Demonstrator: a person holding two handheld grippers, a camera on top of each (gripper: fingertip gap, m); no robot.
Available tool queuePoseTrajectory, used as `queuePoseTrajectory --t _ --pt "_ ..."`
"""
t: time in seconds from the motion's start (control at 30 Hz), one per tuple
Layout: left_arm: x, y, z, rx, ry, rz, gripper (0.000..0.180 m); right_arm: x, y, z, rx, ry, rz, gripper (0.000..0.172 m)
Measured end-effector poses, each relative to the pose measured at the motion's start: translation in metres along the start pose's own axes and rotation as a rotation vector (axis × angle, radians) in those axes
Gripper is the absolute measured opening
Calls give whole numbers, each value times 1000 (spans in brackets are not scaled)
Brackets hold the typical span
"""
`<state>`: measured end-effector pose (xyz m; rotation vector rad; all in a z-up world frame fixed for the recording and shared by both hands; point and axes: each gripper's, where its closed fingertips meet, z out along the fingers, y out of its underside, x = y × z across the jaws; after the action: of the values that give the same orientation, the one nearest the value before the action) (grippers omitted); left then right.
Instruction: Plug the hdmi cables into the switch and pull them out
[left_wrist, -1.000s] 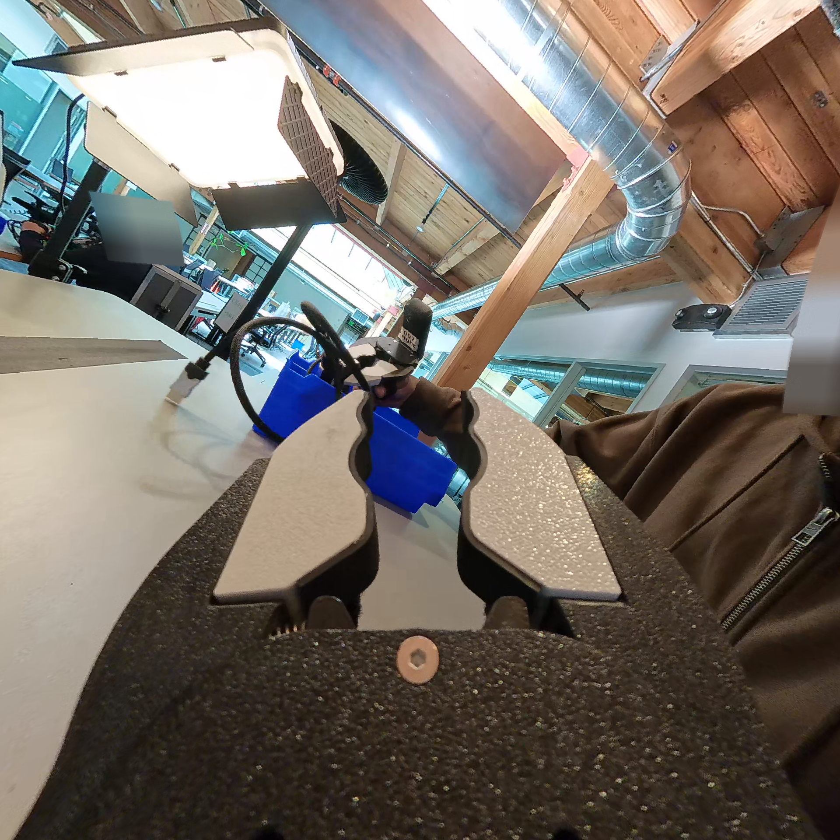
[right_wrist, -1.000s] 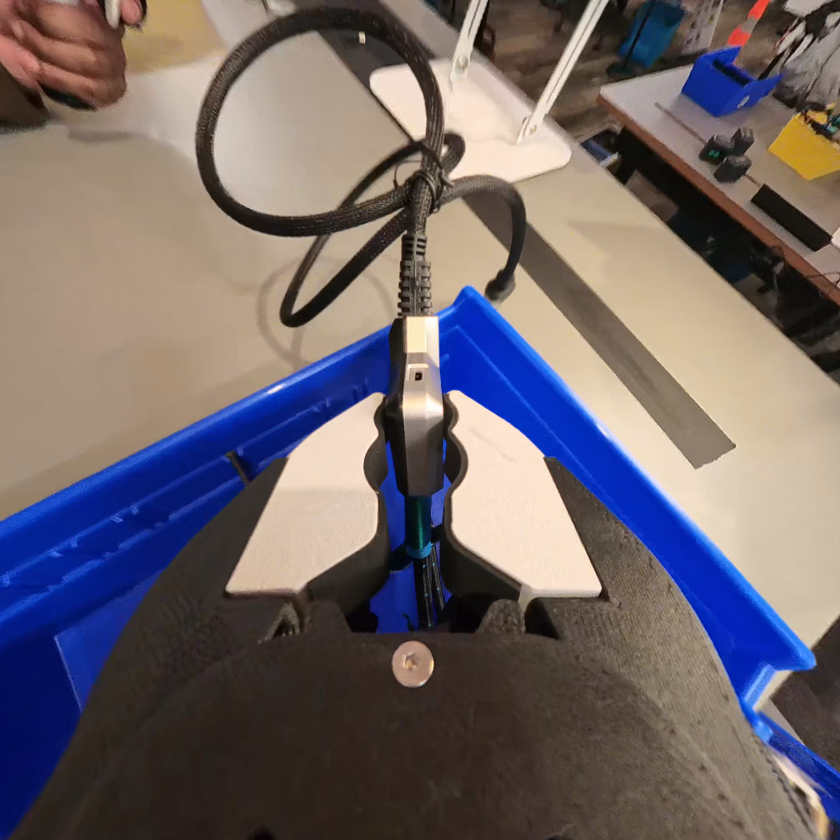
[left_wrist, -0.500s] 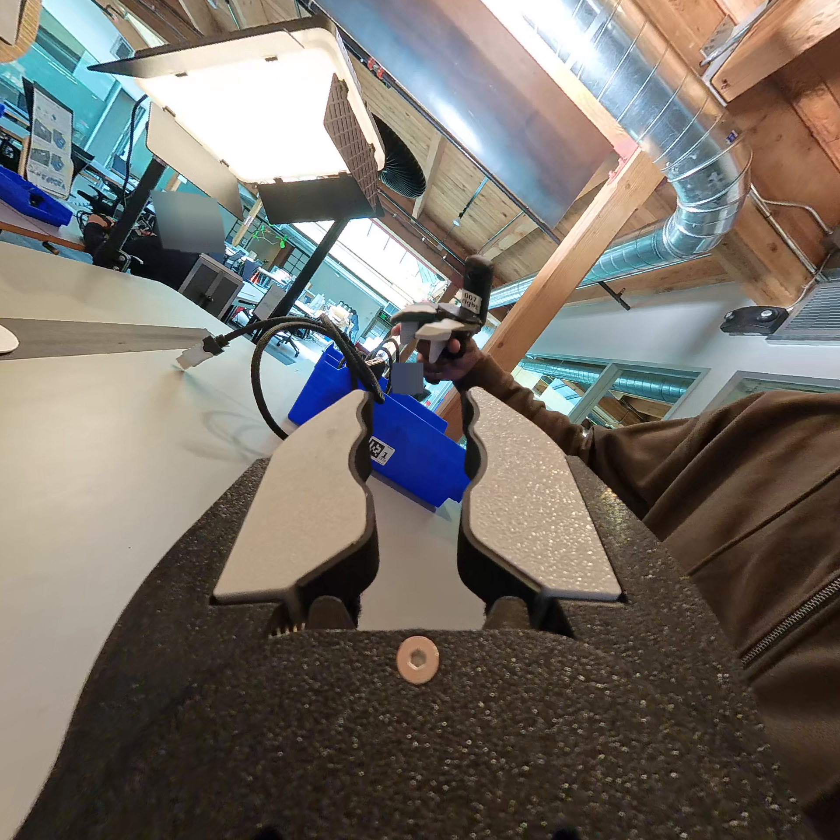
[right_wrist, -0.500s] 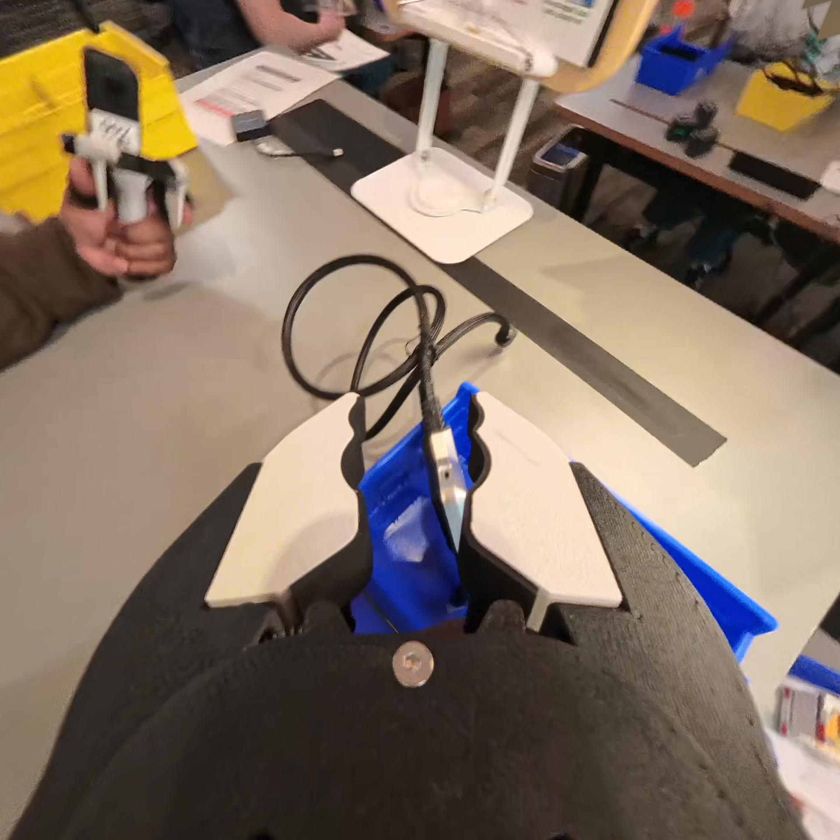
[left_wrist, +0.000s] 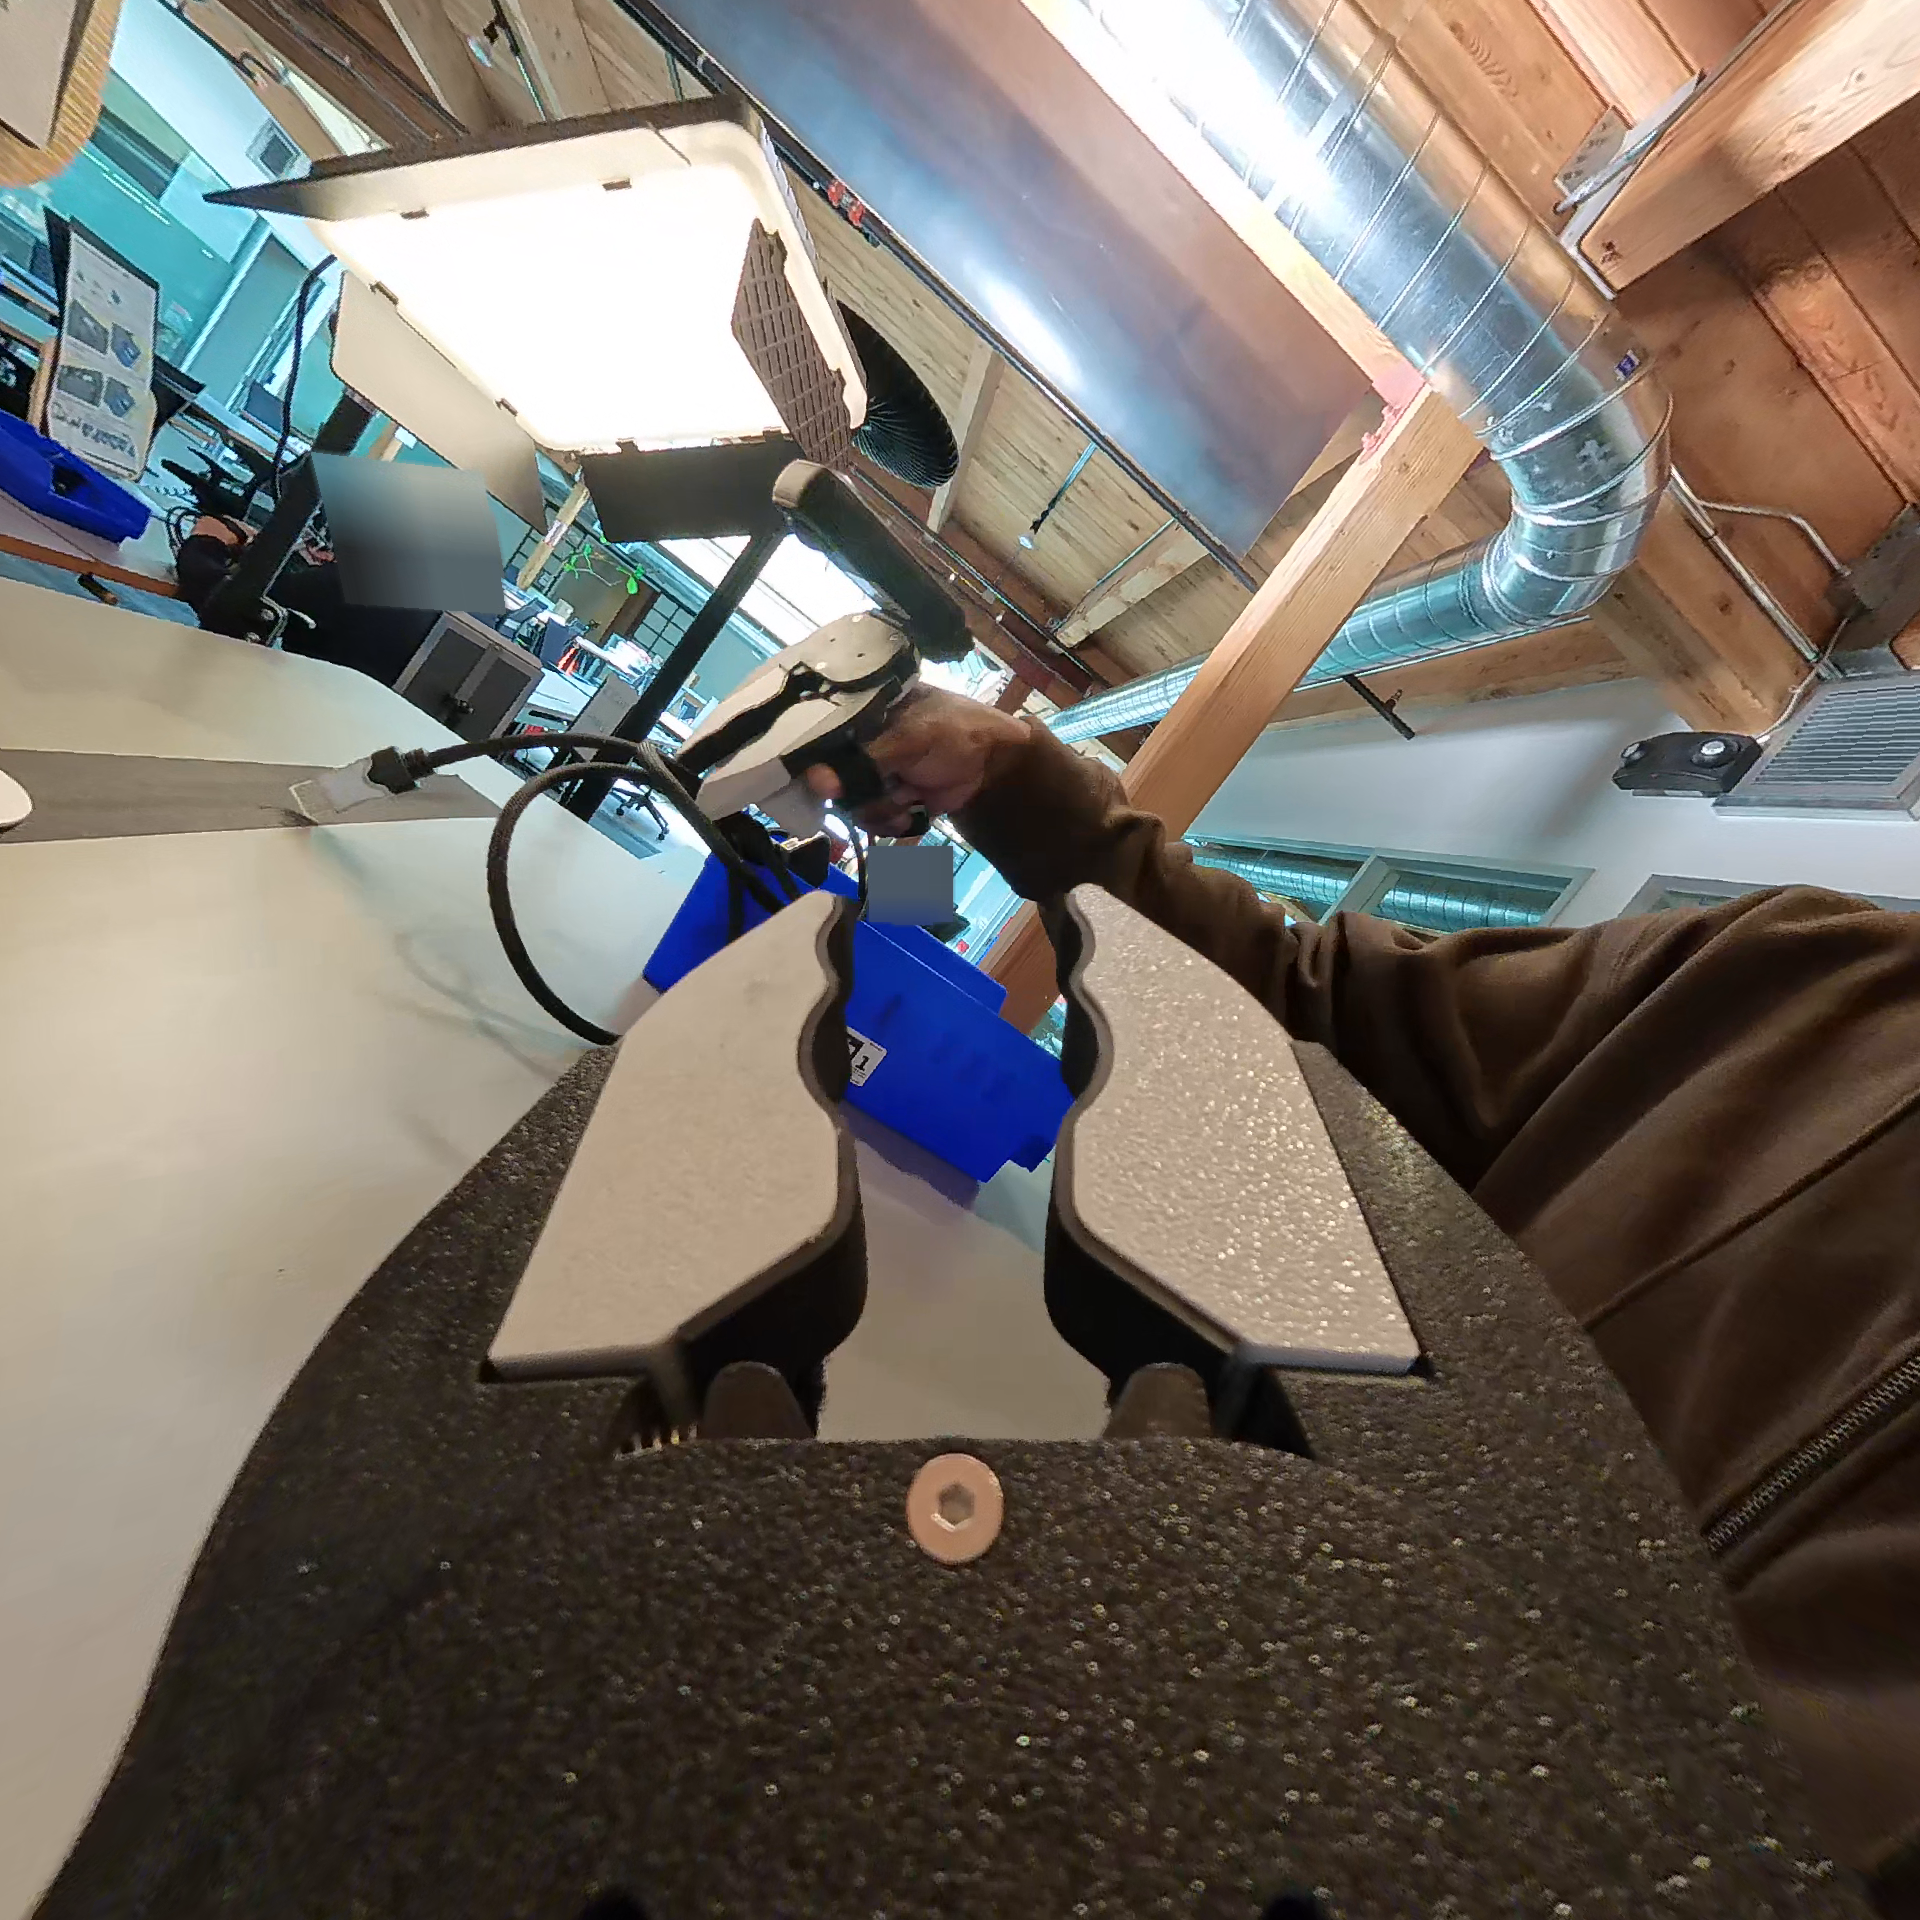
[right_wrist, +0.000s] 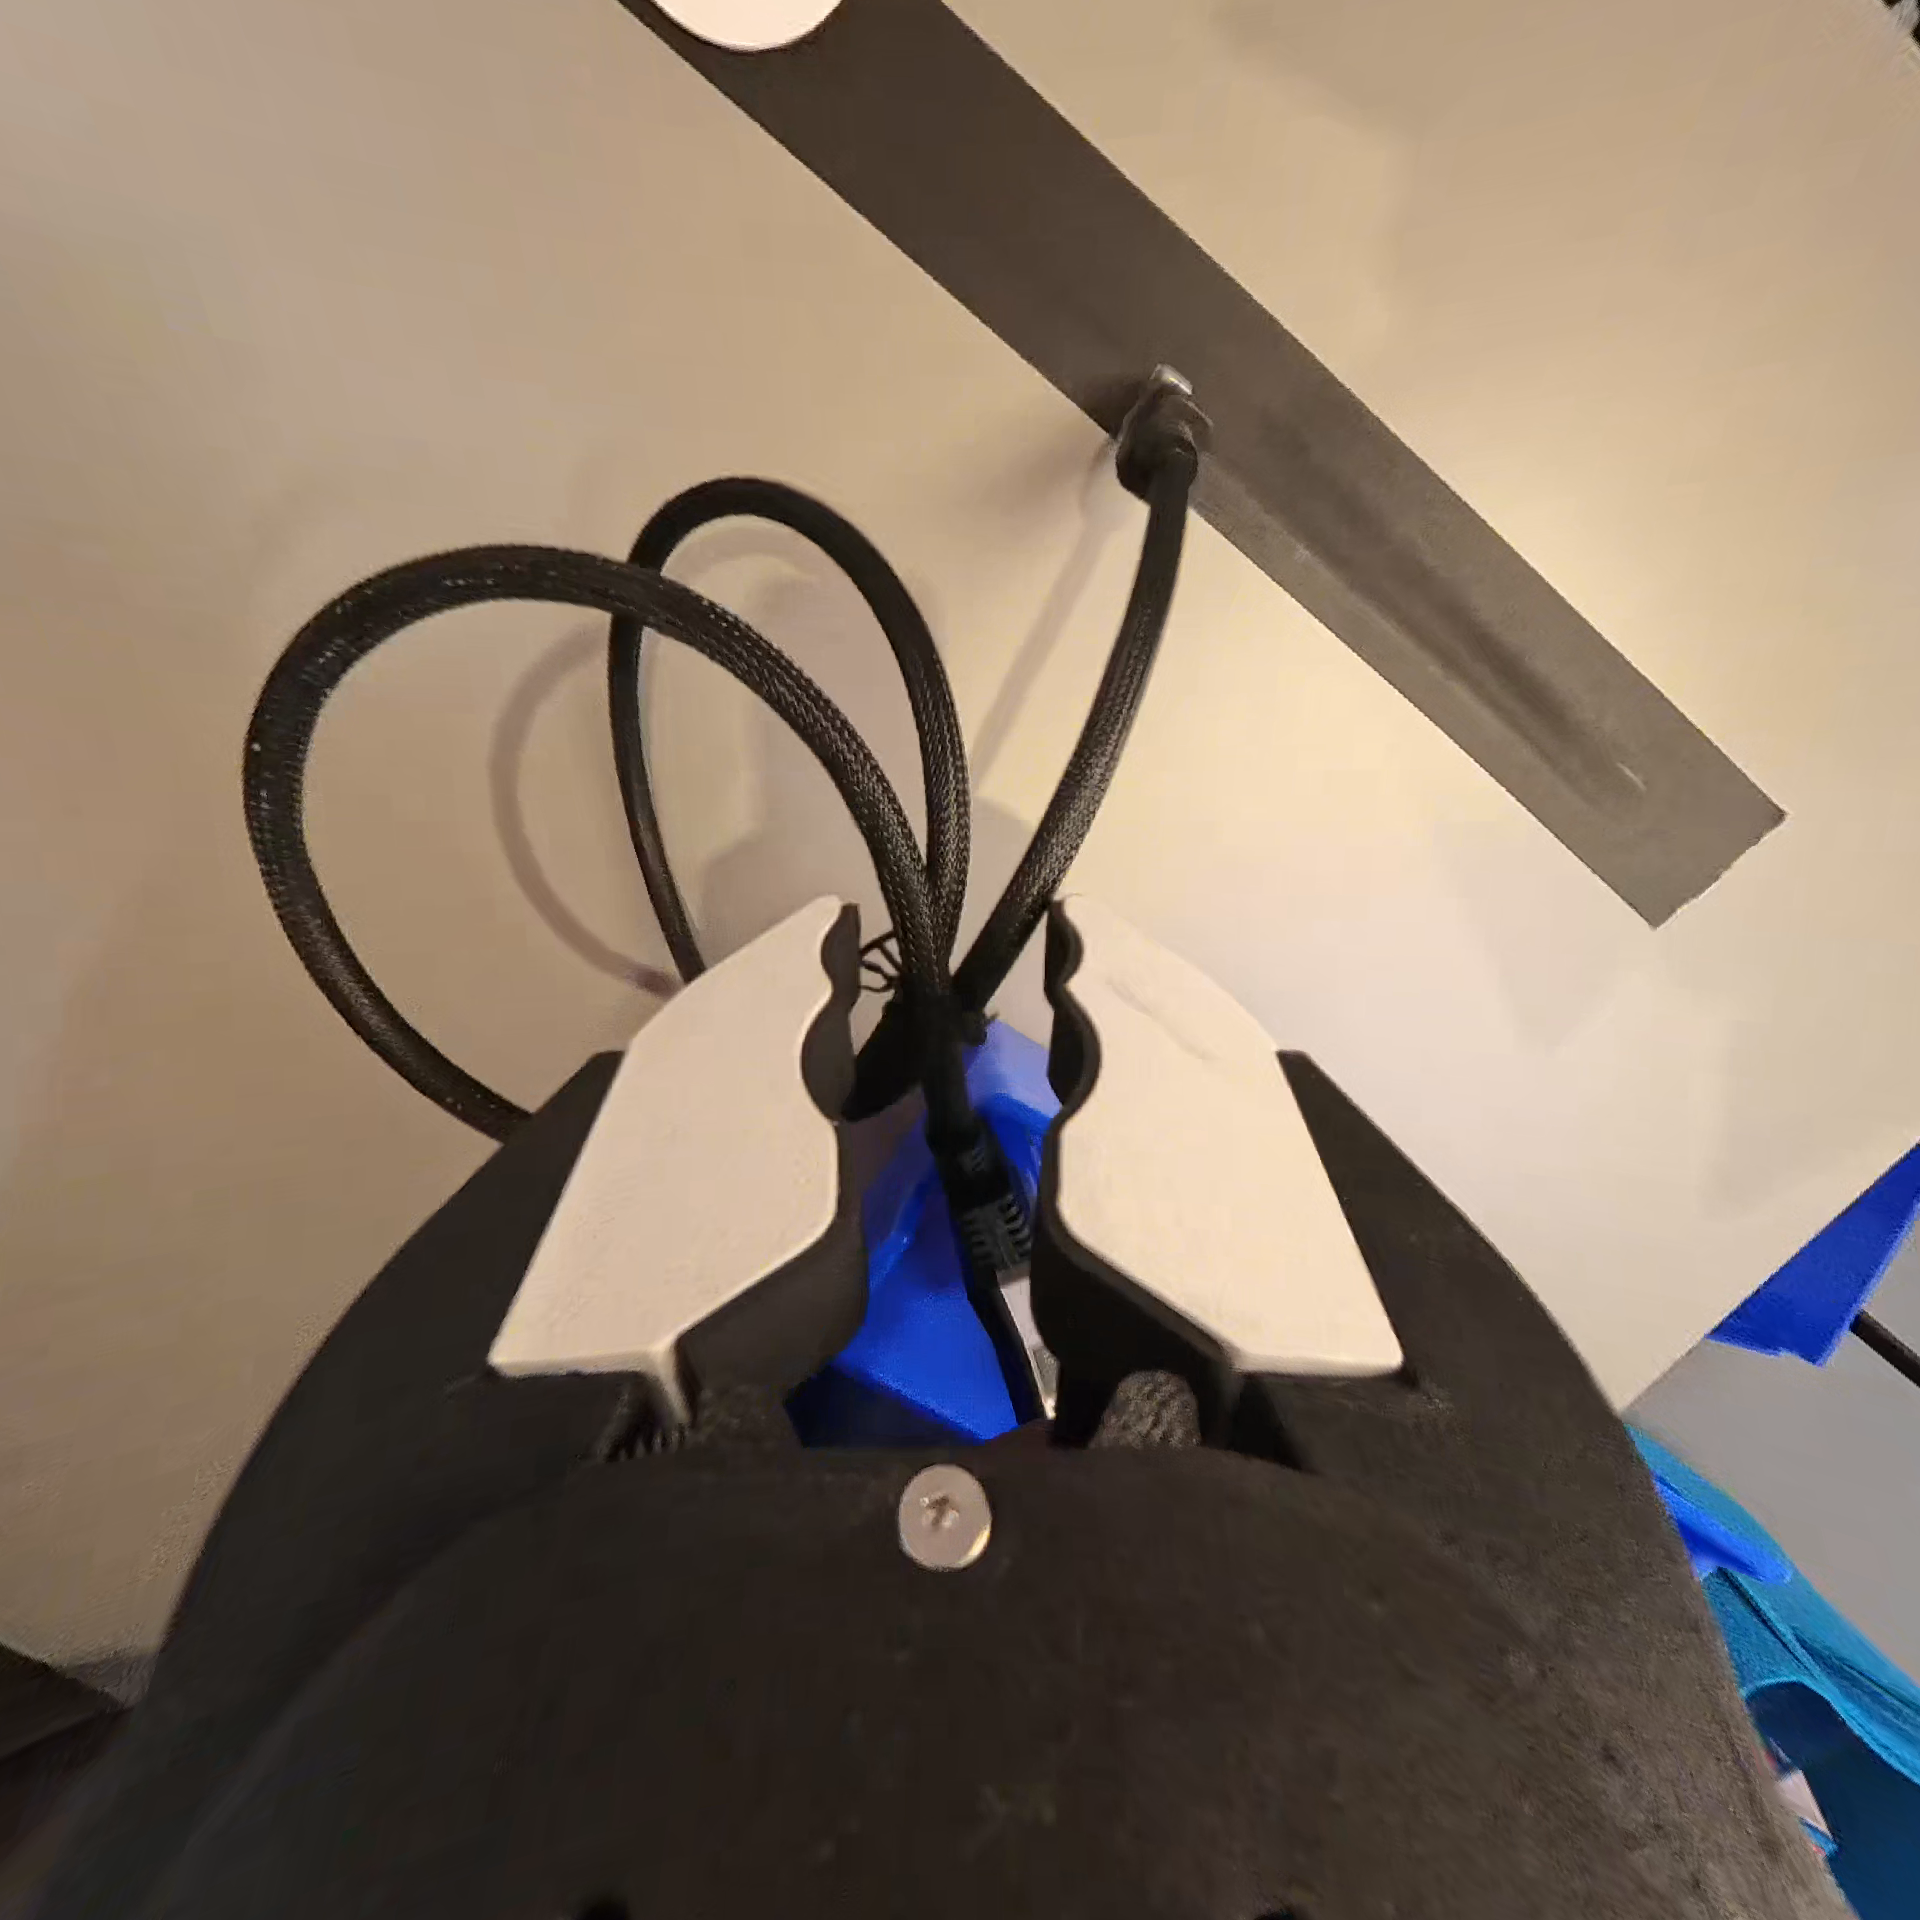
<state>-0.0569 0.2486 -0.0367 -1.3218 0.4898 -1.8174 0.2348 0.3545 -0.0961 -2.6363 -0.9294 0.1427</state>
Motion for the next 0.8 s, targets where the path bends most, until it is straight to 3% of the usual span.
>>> queuePoseTrajectory --t 0.17,0.37,0.5,0.63,0.8 --pt "2 -6 -3 25 11 -1 36 2 -5 -5 24 -6 14 31" --pt "1 -5 -1 23 14 -6 37 8 -31 -26 160 -79 106 43" --pt "1 -1 2 9 17 -14 37 16 -35 -2 72 -71 171 51" --pt "0 1 3 1 15 -16 36 24 -25 14 -21 8 151 30" --pt "1 -5 -1 24 17 -16 36 33 -23 -22 90 163 121 8"
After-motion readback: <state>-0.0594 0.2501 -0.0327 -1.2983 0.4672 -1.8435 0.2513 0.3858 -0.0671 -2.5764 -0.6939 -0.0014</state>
